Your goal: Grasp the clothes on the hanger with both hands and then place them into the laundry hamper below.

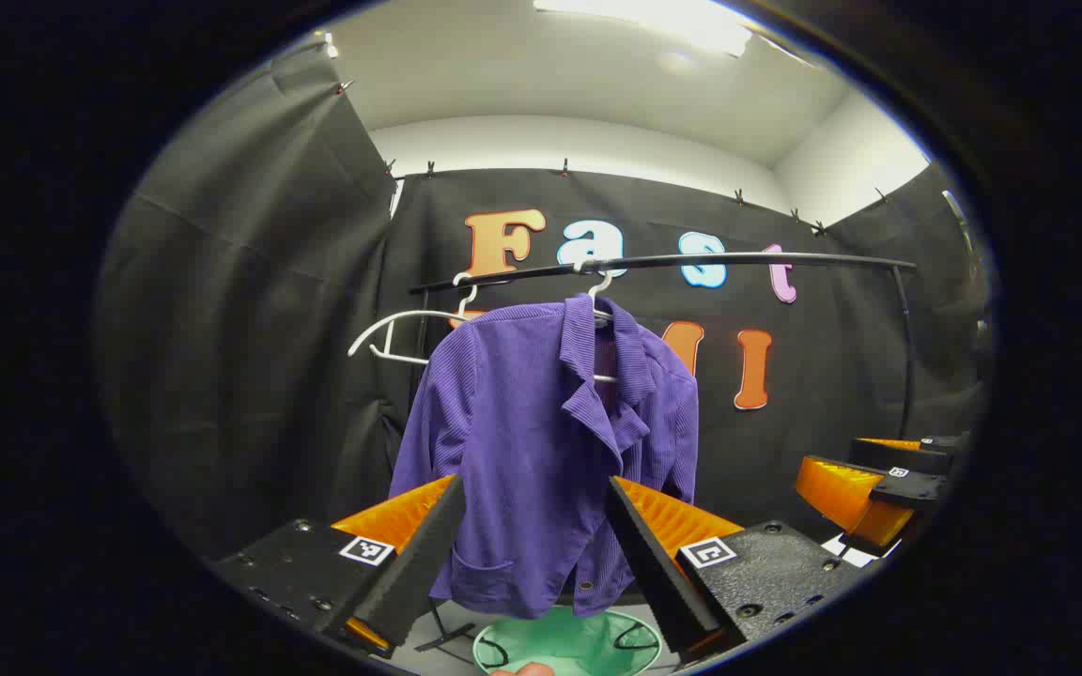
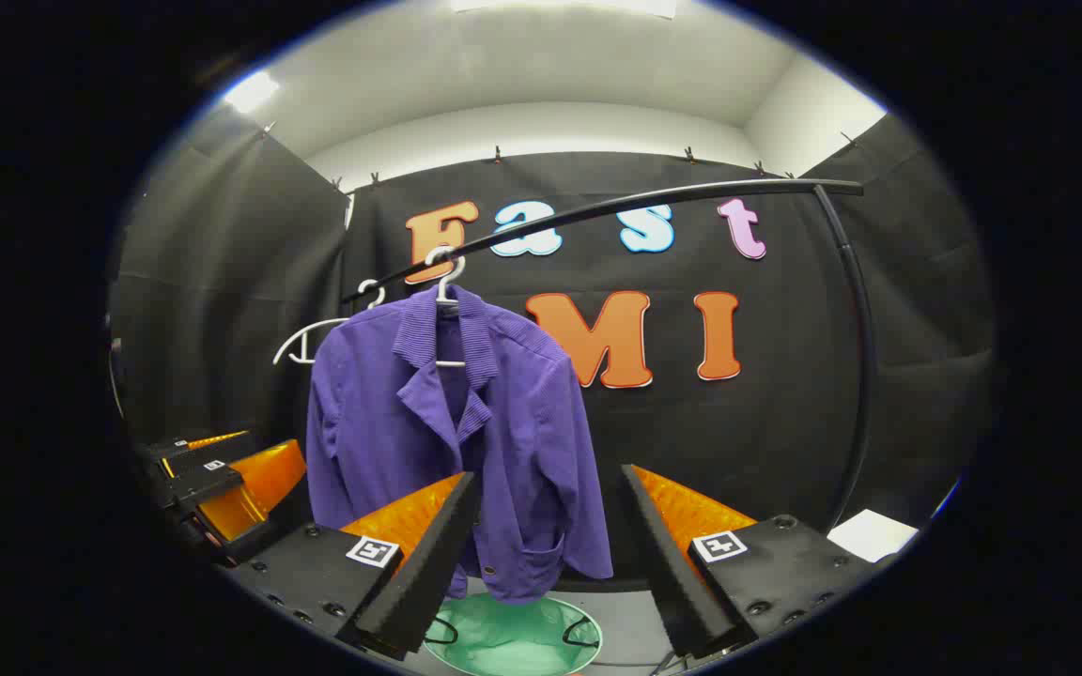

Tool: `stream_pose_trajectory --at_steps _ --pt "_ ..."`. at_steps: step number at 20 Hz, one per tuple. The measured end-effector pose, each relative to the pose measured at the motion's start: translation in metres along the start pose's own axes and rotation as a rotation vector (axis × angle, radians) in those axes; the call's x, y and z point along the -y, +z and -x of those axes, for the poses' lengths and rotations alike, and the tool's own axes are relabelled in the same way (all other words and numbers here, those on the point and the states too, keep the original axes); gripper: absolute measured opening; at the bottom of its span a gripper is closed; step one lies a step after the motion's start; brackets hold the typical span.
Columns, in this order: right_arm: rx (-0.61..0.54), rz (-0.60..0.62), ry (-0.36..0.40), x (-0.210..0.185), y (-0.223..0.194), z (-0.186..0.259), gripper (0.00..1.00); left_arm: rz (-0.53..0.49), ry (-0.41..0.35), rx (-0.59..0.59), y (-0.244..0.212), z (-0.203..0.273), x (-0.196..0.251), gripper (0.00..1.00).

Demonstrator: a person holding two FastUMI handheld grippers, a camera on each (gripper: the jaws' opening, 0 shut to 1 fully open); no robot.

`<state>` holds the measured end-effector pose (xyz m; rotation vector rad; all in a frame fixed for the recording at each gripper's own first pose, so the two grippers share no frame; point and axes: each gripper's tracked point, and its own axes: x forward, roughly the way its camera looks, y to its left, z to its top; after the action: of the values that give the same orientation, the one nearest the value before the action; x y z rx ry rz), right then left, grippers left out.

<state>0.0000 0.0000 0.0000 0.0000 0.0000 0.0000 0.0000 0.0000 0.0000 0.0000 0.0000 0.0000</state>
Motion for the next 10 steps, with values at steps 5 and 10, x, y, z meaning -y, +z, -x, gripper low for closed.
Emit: stream_pose_trajectory --at_steps 5,10 --pt "0.006 0.014 0.114 -0.006 0.000 -0.021 0.94 0.060 0.128 -0.025 -0.013 -0.012 -0.013 0.96" --pt "0.022 -0.003 0.154 0.003 0.003 -0.037 0.94 0.011 0.176 -0.041 -0.028 -0.024 -0.006 0.92"
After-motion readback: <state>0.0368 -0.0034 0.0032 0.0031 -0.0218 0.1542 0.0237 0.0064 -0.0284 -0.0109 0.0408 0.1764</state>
